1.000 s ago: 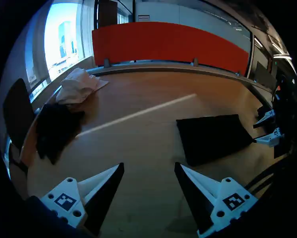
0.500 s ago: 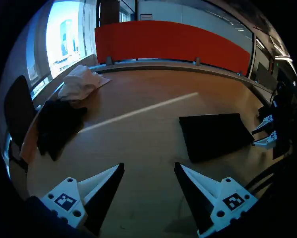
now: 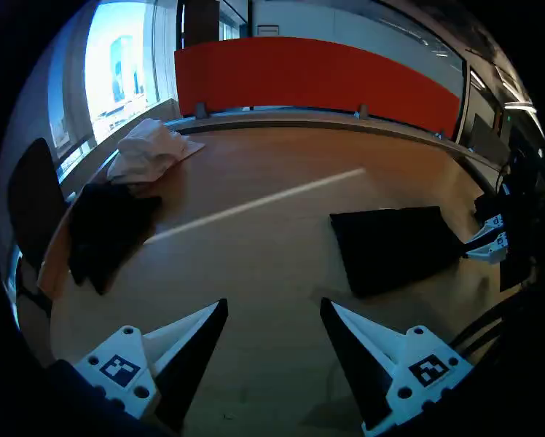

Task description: Fold towel

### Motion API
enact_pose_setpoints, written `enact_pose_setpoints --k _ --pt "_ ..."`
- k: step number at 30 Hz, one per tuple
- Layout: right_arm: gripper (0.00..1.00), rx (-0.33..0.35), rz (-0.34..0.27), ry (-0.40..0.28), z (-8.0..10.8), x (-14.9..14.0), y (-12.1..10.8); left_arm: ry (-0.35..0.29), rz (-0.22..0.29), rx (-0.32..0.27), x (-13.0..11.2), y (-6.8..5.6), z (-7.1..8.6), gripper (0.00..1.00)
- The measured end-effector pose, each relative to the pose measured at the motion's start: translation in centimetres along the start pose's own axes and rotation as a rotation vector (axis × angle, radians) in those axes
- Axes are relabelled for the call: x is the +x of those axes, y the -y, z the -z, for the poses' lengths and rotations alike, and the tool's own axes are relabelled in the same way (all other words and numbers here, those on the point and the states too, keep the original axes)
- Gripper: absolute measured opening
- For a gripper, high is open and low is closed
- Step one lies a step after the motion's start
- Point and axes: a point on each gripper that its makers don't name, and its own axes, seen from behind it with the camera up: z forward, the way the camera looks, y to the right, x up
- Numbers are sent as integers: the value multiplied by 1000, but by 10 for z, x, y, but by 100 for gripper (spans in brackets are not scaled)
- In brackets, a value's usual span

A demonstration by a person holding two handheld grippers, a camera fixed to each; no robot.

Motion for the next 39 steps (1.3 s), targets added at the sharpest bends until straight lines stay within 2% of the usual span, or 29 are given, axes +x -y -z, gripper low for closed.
enact_pose_setpoints --k 2,5,17,39 --pt "6 -4 -3 -7 0 2 -1 1 -1 0 0 0 0 94" --pt "6 -33 -3 -14 1 4 -6 1 -2 0 -1 0 0 94" --pt "6 -34 15 -55 13 23 -1 -5 -6 -5 3 0 -1 94" --pt "6 -108 68 -148 71 75 -16 -10 -17 -11 7 0 0 94"
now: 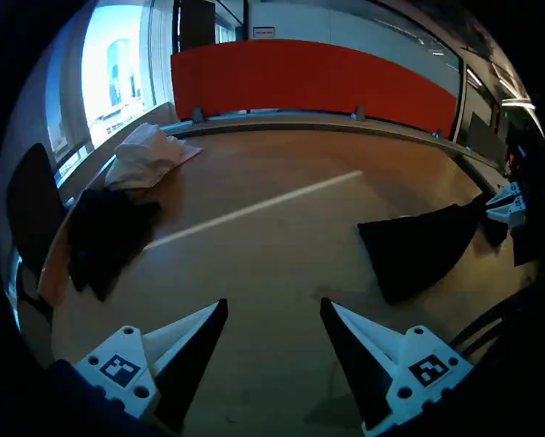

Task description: Fold towel

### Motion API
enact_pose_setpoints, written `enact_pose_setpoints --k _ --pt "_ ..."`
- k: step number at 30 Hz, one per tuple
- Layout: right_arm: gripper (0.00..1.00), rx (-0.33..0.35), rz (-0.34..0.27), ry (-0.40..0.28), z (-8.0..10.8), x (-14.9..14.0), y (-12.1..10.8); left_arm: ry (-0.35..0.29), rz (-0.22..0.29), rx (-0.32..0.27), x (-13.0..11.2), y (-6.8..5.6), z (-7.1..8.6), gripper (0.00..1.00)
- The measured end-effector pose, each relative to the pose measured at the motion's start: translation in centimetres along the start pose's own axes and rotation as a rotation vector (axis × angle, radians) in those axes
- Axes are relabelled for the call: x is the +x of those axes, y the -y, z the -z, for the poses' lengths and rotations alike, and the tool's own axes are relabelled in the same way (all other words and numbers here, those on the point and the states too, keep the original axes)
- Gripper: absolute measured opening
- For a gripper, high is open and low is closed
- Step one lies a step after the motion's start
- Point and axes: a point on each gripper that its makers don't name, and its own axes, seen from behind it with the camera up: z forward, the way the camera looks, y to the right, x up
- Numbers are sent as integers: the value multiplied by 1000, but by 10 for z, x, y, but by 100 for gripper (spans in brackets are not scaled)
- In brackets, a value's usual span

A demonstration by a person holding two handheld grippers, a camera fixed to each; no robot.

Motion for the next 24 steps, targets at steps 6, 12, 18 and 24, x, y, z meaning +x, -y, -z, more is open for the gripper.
enact_pose_setpoints --k 6,12,18,24 --pt "6 5 18 -22 4 17 1 0 -4 -3 1 -2 0 94" --pt "6 27 40 -43 1 33 9 -4 -6 -5 3 -4 0 94" --pt "6 54 64 -69 -7 55 19 -8 -6 -5 5 -4 0 94" --pt "6 92 83 -89 -20 76 35 -13 -2 -6 7 -5 -1 94"
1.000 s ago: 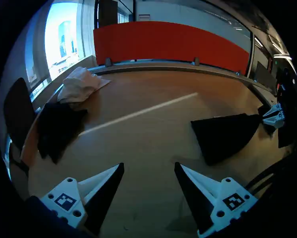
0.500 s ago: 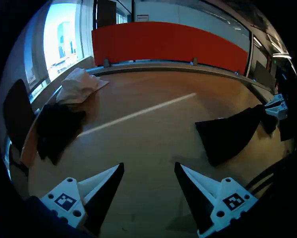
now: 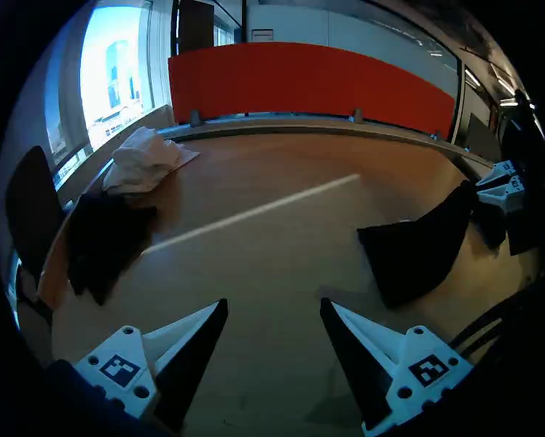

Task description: Fold towel

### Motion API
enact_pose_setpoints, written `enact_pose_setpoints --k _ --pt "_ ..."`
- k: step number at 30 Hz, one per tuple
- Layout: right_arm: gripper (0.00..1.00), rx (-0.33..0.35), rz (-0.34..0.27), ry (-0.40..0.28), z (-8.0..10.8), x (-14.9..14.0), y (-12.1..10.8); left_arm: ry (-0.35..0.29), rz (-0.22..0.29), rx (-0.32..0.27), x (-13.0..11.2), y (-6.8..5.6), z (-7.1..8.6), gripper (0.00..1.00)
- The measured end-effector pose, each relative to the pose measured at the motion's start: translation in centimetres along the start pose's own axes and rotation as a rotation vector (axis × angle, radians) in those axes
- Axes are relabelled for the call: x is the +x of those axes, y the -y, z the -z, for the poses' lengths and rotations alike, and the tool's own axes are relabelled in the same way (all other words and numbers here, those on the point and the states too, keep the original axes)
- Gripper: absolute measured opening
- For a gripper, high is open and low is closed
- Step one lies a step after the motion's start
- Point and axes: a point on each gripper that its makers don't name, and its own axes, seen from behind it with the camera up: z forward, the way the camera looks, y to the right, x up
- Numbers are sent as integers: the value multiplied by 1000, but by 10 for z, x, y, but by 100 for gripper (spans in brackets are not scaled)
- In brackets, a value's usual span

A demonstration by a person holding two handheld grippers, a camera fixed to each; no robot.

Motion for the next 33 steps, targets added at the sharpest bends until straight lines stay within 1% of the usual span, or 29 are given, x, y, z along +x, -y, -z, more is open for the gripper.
enact_pose_setpoints --k 6,11,17,21,26,33 --pt "5 51 18 -13 -20 16 20 -2 1 -4 1 -1 -2 94" --pt "5 96 20 -14 -40 25 39 -3 4 -7 2 -2 -3 94" --pt "5 155 17 -6 -63 29 65 -5 6 -7 2 0 -3 94" --pt "5 187 10 10 -78 24 79 0 9 -4 -1 4 -3 94" --pt "5 205 -4 25 -88 21 85 3 14 -1 -3 8 -4 94" --pt "5 211 -21 34 -89 18 86 7 16 0 -3 11 -6 94"
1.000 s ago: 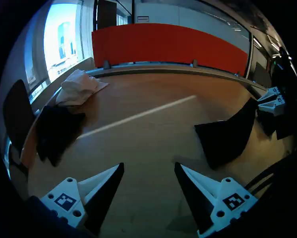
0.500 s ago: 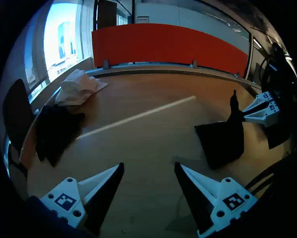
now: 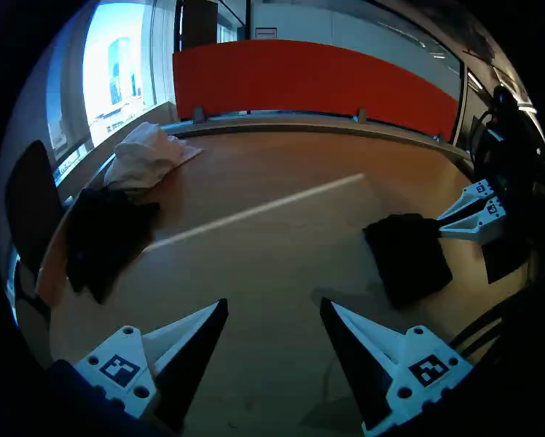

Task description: Fold towel

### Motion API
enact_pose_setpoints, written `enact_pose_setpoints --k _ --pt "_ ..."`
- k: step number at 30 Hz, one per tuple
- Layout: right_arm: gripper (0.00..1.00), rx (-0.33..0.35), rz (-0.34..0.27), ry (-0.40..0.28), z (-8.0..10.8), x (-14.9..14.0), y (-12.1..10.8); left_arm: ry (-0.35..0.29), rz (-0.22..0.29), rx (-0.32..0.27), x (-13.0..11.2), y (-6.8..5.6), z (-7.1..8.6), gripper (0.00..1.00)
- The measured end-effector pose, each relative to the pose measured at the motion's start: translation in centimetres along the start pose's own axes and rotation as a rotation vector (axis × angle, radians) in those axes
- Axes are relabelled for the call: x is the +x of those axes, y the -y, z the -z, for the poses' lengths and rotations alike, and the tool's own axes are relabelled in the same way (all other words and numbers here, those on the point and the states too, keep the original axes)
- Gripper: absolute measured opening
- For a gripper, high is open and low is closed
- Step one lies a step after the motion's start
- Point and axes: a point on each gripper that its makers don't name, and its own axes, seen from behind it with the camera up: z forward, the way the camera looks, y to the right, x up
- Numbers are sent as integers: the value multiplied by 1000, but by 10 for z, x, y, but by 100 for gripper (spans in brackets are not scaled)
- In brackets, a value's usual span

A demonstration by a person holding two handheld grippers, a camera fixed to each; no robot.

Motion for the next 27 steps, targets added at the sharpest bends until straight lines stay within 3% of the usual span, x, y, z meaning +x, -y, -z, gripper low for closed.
enact_pose_setpoints --k 14,18,20,27 --pt "8 46 -4 4 1 -5 11 4 -1 9 0 3 -1 94" --pt "37 67 -11 9 3 -8 15 6 -1 10 0 4 -1 94" --pt "58 71 -16 9 4 -10 16 6 -1 11 0 4 -1 94" --pt "86 55 -36 16 5 -18 12 6 -3 10 1 4 -2 94"
